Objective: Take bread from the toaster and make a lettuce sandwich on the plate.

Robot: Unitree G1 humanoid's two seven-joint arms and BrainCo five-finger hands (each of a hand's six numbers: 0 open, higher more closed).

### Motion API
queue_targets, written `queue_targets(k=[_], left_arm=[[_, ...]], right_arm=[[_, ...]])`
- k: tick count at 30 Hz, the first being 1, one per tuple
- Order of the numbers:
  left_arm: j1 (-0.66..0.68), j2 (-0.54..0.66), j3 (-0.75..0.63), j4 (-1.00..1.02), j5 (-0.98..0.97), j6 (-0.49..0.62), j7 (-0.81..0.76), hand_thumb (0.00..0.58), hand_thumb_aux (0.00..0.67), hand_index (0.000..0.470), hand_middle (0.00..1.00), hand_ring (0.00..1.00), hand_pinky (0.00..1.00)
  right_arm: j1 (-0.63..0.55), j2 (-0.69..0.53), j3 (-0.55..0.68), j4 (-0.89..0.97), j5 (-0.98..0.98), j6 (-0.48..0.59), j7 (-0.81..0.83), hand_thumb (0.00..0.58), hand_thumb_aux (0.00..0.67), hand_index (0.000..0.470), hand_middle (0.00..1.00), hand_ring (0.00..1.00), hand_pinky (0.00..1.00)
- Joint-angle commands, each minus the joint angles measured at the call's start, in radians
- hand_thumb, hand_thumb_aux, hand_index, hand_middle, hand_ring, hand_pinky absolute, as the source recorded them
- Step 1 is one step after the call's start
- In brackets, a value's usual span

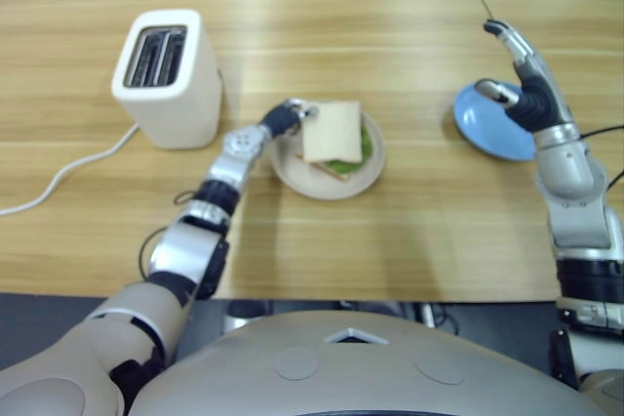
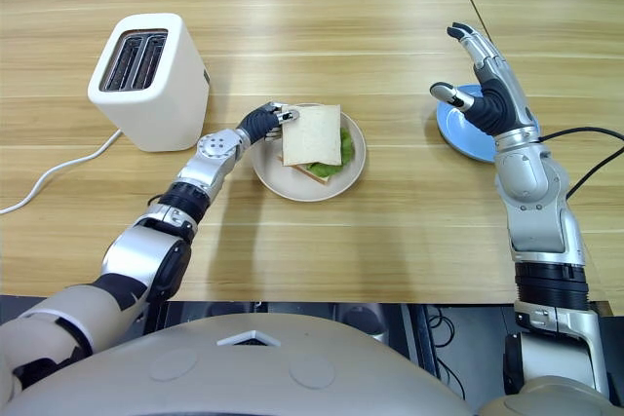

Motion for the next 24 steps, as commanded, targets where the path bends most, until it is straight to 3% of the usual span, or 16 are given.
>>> queue_targets(k=[1, 5, 9, 13, 20, 24], left_arm=[[-0.029, 0.012, -0.002, 0.108, 0.042, -0.030, -0.008, 0.580, 0.670, 0.460, 1.00, 1.00, 1.00], [-0.054, 0.024, -0.008, 0.180, 0.088, -0.044, 0.039, 0.580, 0.670, 0.460, 1.00, 1.00, 1.00], [-0.069, 0.026, -0.016, 0.227, 0.129, -0.045, 0.070, 0.580, 0.670, 0.460, 1.00, 1.00, 1.00], [-0.068, 0.027, -0.015, 0.257, 0.152, -0.043, 0.088, 0.580, 0.670, 0.460, 1.00, 1.00, 1.00], [-0.059, 0.026, -0.004, 0.267, 0.160, -0.049, 0.091, 0.580, 0.670, 0.460, 1.00, 1.00, 1.00], [-0.060, 0.020, -0.003, 0.258, 0.168, -0.054, 0.092, 0.580, 0.670, 0.460, 1.00, 1.00, 1.00]], right_arm=[[-0.007, 0.006, 0.033, -0.015, -0.035, 0.012, 0.017, 0.000, 0.000, 0.000, 0.00, 0.00, 0.00], [-0.007, -0.002, 0.115, -0.028, -0.127, -0.021, 0.031, 0.000, 0.000, 0.000, 0.00, 0.00, 0.00], [-0.013, -0.018, 0.304, -0.013, -0.359, -0.112, 0.027, 0.000, 0.000, 0.000, 0.00, 0.00, 0.00], [-0.087, 0.011, 0.501, 0.050, -0.622, -0.136, -0.014, 0.000, 0.000, 0.000, 0.00, 0.00, 0.00], [-0.287, 0.131, 0.775, 0.432, -0.868, -0.121, -0.138, 0.000, 0.000, 0.000, 0.00, 0.00, 0.00], [-0.332, 0.181, 0.867, 0.638, -0.887, -0.105, -0.131, 0.000, 0.000, 0.000, 0.00, 0.00, 0.00]])
